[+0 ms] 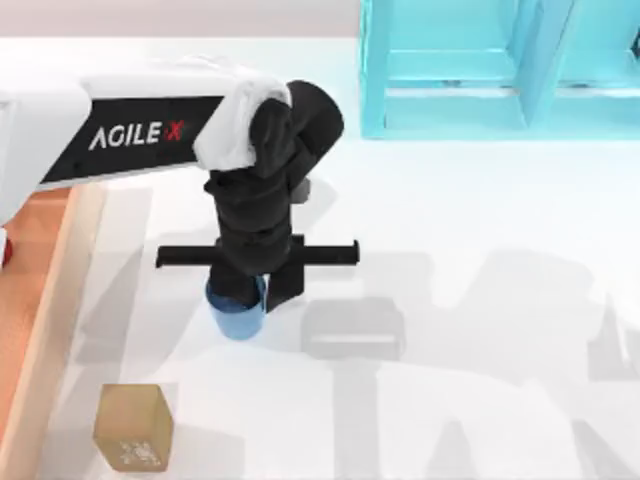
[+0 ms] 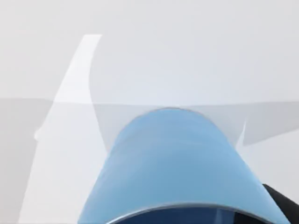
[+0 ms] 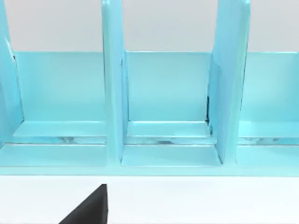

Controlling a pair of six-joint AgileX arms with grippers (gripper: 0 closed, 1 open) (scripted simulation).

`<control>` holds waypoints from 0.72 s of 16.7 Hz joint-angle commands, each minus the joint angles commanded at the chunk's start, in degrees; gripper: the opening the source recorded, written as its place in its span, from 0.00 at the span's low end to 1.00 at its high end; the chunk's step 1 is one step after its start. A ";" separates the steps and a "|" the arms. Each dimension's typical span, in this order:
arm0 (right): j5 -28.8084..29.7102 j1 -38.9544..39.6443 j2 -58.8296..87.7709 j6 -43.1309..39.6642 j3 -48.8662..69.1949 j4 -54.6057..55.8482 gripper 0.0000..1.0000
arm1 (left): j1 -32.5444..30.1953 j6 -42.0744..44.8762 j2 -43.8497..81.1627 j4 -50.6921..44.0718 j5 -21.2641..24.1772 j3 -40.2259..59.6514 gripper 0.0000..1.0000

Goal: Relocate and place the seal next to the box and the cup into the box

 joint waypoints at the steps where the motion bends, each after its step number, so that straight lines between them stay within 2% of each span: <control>1: 0.00 0.00 0.00 0.00 0.00 0.00 1.00 | 0.00 0.00 0.00 0.00 0.00 0.00 0.00; 7: 0.00 0.00 0.00 0.00 0.00 0.00 1.00 | 0.20 0.22 -0.26 -0.17 -0.03 0.02 0.00; 12: 0.00 0.00 0.00 0.00 0.00 0.00 1.00 | 6.14 6.11 -6.49 -7.59 -0.06 1.26 0.00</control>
